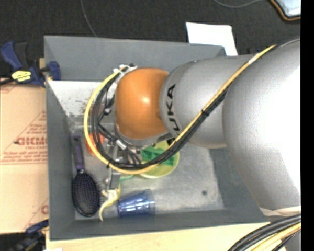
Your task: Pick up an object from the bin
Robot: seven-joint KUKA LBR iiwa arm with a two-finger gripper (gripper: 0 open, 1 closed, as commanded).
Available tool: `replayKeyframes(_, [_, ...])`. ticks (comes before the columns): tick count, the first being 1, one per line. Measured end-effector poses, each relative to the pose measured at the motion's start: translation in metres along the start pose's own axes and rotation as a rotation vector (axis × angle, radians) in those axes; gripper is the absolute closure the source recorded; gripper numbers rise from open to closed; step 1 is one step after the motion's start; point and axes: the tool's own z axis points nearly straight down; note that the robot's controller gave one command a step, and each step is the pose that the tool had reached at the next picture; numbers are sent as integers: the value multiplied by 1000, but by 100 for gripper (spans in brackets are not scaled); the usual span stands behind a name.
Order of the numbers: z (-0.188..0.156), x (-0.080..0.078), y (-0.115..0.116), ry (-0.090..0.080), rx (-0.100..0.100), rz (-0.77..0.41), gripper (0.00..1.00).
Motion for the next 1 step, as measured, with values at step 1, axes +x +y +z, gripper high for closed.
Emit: replayKeyframes(1, [0,0,0,0,0,0,0])
